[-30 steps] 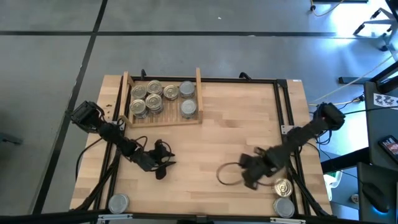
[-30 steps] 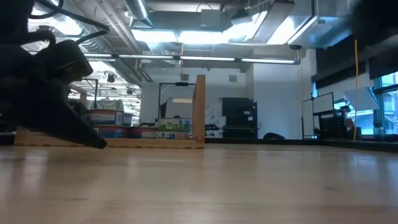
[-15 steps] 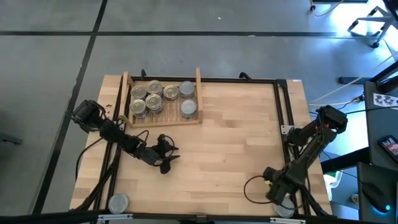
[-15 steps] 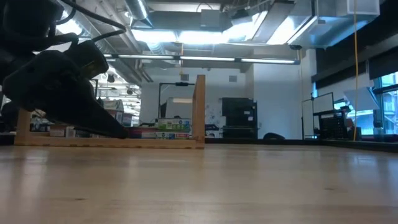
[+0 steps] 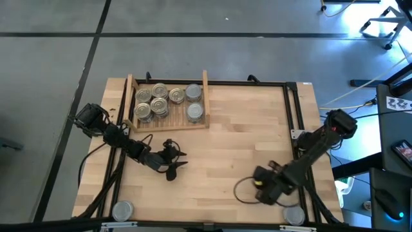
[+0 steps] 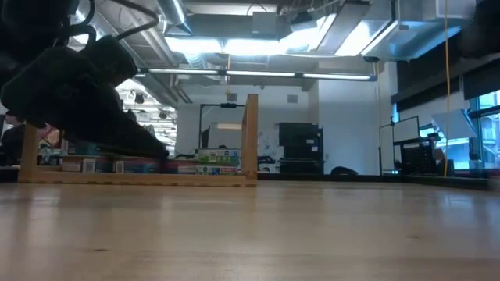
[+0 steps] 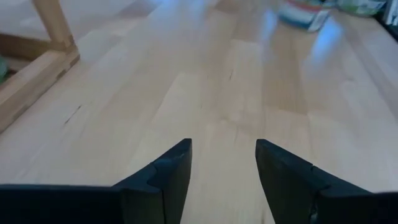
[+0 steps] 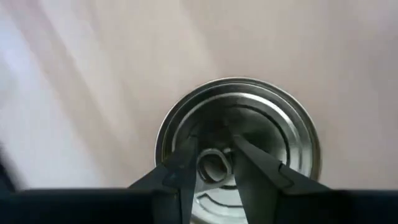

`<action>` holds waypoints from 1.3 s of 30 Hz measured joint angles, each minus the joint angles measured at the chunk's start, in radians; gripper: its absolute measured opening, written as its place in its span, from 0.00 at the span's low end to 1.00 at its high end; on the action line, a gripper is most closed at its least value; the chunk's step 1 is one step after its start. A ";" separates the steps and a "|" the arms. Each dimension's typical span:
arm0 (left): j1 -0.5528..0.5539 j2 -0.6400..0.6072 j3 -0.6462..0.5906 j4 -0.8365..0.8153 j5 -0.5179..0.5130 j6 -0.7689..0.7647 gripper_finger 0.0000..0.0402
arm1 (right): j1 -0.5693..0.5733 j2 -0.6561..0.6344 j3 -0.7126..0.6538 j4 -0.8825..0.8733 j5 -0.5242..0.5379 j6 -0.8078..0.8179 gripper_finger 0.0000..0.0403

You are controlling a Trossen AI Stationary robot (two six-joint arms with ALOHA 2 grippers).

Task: Stack canned seafood by type on shelf
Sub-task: Move the blue tuna can from the bottom right to the center, then stack the blue tuna can on top of the other blue tuna can on the shelf

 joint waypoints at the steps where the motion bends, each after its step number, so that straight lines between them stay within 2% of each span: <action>1: 0.000 0.000 0.000 0.010 0.000 0.011 0.44 | -0.025 0.002 0.000 0.031 0.049 -0.052 0.26; 4: 0.000 0.000 0.001 0.035 0.000 0.028 0.44 | -0.104 0.026 -0.002 0.129 0.139 -0.216 0.26; 13: 0.000 0.000 0.002 0.033 0.000 0.025 0.44 | -0.276 0.179 0.002 0.507 0.209 -0.646 0.26; 18: 0.005 0.000 0.014 0.032 0.000 0.043 0.44 | -0.355 0.219 -0.002 0.705 0.135 -0.845 0.26; 25: 0.005 0.000 0.051 0.033 0.000 0.089 0.44 | -0.431 0.267 -0.004 0.969 0.115 -1.038 0.26; 29: 0.010 0.000 0.103 0.029 0.010 0.140 0.44 | -0.433 0.213 0.015 0.911 0.121 -1.120 0.26; 34: 0.070 0.010 0.245 -0.083 0.146 0.211 0.43 | -0.374 0.066 0.029 0.756 0.127 -1.121 0.26; 37: 0.115 0.045 0.353 -0.209 0.223 0.250 0.39 | -0.336 0.037 0.027 0.678 0.127 -1.079 0.26; 39: 0.142 0.076 0.405 -0.261 0.263 0.281 0.33 | -0.318 0.030 0.029 0.685 0.126 -1.068 0.26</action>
